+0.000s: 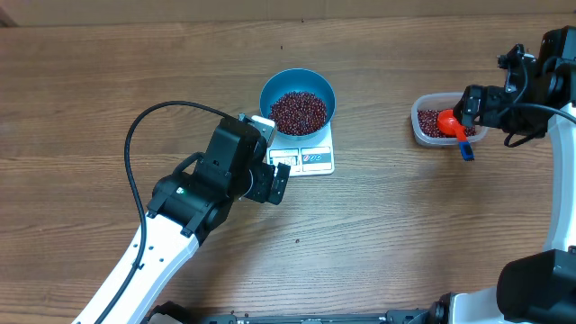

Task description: Scoop item into bowl and weigh 150g on scale

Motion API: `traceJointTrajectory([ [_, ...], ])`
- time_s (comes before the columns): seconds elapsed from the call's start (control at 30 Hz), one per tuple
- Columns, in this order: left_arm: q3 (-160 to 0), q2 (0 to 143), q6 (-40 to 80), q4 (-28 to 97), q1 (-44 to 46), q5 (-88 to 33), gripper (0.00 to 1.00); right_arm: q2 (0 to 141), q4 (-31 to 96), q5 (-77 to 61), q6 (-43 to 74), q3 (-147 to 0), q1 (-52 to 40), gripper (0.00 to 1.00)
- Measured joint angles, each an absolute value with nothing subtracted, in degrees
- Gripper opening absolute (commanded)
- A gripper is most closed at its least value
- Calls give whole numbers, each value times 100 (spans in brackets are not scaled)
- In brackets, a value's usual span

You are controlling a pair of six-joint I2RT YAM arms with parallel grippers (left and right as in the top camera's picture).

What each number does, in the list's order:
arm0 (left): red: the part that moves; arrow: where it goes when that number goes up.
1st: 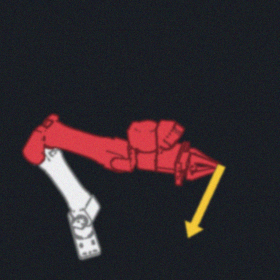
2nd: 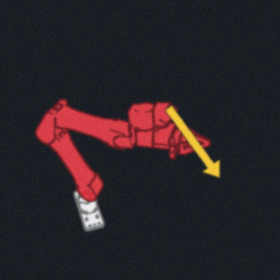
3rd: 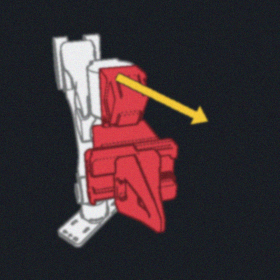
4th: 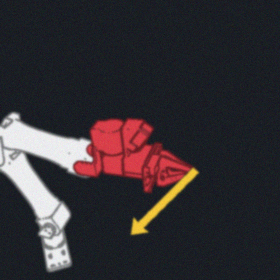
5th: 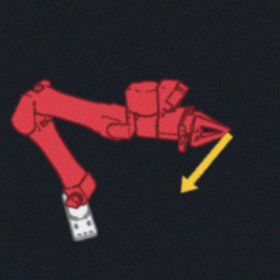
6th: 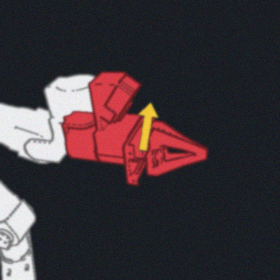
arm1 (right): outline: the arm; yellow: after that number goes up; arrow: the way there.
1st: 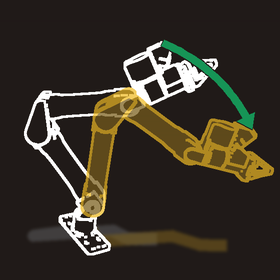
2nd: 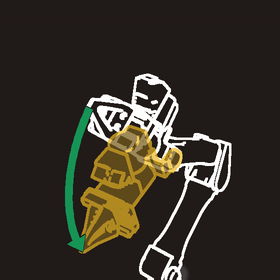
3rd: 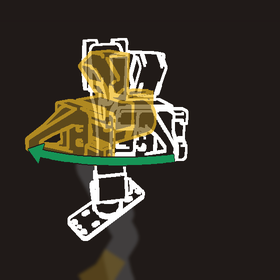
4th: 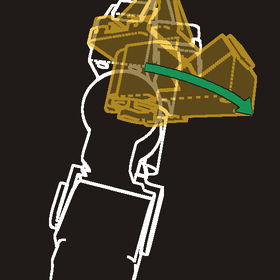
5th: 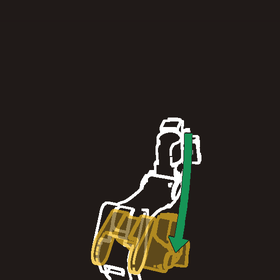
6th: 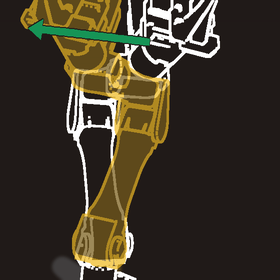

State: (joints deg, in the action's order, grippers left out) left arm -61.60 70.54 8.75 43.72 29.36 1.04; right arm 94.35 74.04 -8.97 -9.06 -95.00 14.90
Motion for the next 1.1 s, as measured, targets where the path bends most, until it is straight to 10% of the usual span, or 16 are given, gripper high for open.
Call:
traceJointTrajectory([
  [1.1,-6132,7391,1232,4106,2936,82,99,9435,7404,-897,-906,-9500,1490,100],
])
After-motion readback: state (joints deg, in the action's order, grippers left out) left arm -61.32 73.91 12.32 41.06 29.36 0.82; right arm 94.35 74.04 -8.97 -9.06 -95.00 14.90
